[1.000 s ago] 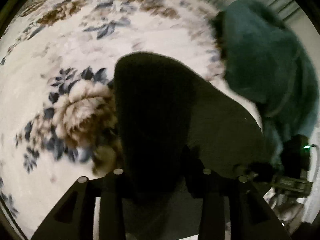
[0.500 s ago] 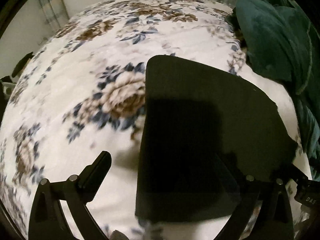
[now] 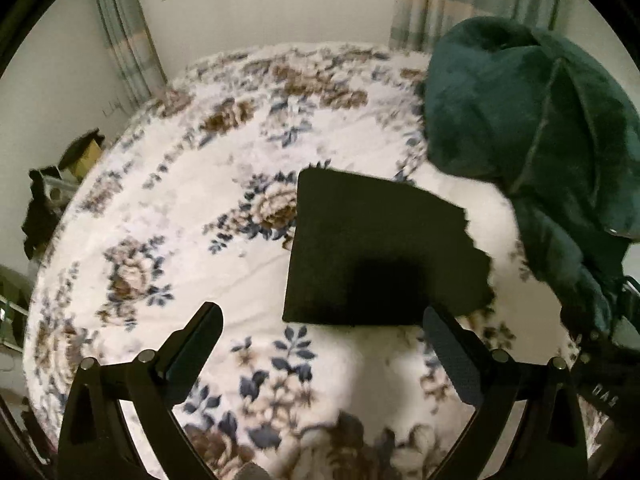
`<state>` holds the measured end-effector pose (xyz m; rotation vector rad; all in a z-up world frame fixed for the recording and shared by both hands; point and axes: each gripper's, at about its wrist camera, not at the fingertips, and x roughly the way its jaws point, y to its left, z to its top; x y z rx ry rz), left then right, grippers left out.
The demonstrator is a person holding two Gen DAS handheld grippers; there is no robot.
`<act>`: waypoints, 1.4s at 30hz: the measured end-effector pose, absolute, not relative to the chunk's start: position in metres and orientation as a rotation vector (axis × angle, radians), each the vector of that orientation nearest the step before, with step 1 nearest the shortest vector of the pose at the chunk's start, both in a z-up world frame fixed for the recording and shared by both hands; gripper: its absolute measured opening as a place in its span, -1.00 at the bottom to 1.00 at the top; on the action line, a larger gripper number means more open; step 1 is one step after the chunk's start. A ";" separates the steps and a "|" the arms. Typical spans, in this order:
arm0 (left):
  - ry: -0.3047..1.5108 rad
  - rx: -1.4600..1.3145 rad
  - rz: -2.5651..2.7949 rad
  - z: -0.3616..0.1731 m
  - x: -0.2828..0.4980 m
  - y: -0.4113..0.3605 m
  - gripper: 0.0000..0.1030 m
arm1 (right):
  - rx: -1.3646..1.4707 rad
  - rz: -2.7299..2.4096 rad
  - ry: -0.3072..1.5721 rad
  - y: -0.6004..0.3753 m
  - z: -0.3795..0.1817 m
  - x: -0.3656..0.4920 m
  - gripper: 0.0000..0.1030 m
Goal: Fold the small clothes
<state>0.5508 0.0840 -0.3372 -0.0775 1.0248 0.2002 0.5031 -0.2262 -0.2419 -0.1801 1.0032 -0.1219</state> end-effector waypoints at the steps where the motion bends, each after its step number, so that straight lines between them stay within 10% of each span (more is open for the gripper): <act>1: 1.016 -0.074 0.201 -0.328 0.544 0.081 0.99 | -0.183 -0.127 0.982 -0.228 -0.223 0.491 1.00; 22: 0.817 -0.097 0.200 -0.091 0.333 0.023 0.99 | -0.149 -0.088 0.699 -0.249 0.072 0.236 1.00; 42: 0.699 -0.111 0.238 -0.032 0.248 0.013 0.99 | -0.151 0.000 0.595 -0.254 0.149 0.130 1.00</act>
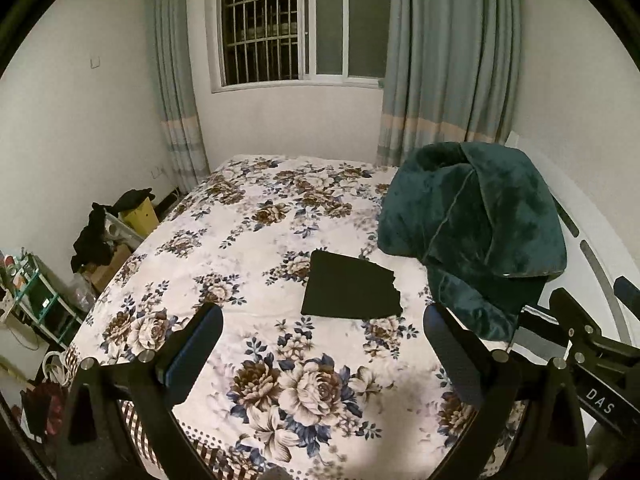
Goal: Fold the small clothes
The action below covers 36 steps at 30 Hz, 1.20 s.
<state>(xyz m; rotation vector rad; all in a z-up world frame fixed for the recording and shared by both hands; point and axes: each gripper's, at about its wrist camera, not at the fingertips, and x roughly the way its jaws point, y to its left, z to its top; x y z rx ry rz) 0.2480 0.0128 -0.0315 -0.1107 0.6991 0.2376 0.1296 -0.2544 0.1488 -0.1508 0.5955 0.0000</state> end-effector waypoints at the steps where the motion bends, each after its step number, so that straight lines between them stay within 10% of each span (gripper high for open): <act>1: 0.697 -0.113 0.238 -0.031 0.246 0.012 0.99 | -0.149 -0.003 0.596 -0.254 0.148 0.130 1.00; 36: 0.693 -0.112 0.239 -0.030 0.234 0.005 0.99 | -0.145 0.021 0.606 -0.260 0.154 0.124 1.00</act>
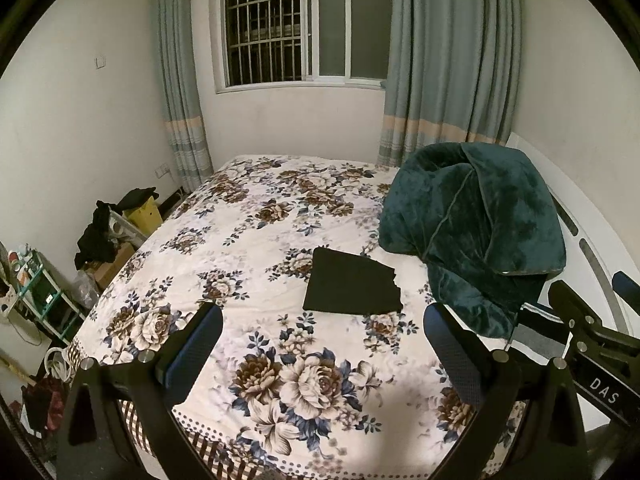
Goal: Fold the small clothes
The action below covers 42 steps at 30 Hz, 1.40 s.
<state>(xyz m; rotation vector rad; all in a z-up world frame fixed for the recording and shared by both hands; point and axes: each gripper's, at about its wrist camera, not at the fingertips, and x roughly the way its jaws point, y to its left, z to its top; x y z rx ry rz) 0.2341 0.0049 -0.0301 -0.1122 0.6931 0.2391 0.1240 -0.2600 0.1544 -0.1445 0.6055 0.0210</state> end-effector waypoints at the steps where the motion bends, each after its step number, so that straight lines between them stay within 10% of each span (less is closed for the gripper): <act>1: 0.694 -0.109 0.236 -0.030 0.235 0.006 0.99 | -0.146 0.020 0.605 -0.259 0.154 0.124 1.00; 42: 0.691 -0.103 0.255 -0.024 0.230 0.017 0.99 | -0.133 0.015 0.599 -0.247 0.150 0.121 1.00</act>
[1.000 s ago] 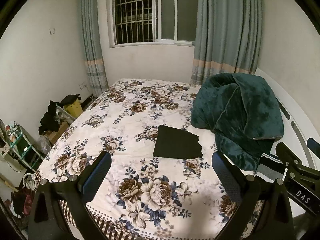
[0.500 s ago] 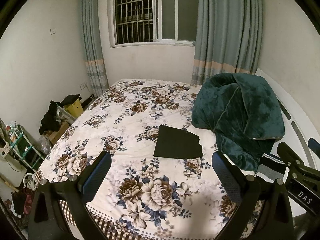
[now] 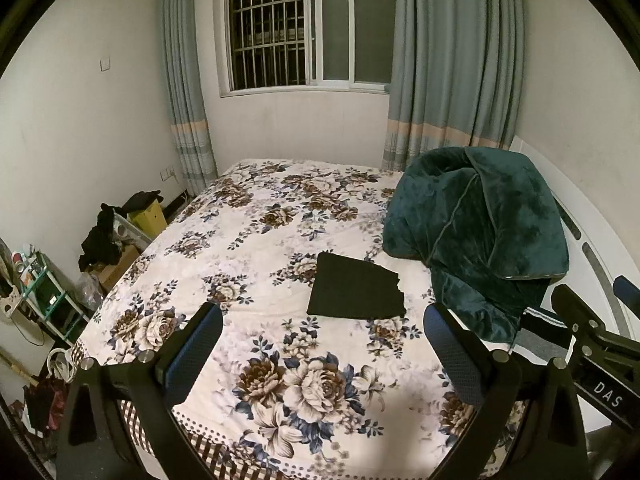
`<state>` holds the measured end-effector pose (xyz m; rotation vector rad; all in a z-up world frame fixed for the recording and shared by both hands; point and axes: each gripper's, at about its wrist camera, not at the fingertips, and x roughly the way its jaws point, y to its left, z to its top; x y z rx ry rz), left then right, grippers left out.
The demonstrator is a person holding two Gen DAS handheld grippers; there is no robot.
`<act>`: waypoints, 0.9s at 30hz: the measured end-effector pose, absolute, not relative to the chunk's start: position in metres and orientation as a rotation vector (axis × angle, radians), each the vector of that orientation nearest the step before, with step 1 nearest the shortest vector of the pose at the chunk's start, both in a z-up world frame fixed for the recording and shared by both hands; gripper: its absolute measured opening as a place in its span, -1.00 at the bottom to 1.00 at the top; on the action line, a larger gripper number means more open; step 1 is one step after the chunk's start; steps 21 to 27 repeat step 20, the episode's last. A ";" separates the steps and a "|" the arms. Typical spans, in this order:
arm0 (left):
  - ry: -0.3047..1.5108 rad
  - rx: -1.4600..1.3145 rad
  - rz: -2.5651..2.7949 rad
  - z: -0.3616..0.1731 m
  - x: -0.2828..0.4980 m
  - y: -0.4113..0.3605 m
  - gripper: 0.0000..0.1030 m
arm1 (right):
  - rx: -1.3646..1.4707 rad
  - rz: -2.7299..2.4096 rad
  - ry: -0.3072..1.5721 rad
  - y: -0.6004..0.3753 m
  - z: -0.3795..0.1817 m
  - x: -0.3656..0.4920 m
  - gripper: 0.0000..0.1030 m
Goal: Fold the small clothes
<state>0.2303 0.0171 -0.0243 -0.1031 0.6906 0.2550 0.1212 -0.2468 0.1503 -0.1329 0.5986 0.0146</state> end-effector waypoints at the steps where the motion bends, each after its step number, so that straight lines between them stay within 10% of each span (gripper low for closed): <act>1: 0.691 -0.102 0.254 -0.023 0.232 0.017 0.99 | -0.132 0.014 0.599 -0.248 0.150 0.121 1.00; 27: 0.686 -0.103 0.254 -0.024 0.234 0.017 0.99 | -0.124 0.005 0.596 -0.245 0.147 0.117 1.00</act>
